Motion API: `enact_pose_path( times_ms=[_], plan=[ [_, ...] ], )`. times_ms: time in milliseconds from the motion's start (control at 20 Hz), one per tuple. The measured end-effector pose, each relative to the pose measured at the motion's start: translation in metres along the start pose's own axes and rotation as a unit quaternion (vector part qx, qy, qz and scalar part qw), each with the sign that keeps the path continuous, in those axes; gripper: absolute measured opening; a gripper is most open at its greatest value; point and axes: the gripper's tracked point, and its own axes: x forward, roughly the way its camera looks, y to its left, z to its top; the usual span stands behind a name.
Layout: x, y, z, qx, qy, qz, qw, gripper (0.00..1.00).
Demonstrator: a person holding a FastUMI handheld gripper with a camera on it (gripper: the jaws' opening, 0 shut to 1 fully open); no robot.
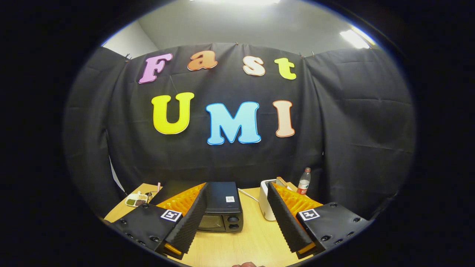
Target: Open the toaster oven, put the food inside, and close the toaster oven door.
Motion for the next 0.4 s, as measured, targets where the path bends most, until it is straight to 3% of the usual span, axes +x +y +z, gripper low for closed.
enact_pose_path(
  times_ms=[400],
  plan=[
    [0.002,0.021,-0.003,-0.012,0.005,0.020,1.000,0.98]
  ],
)
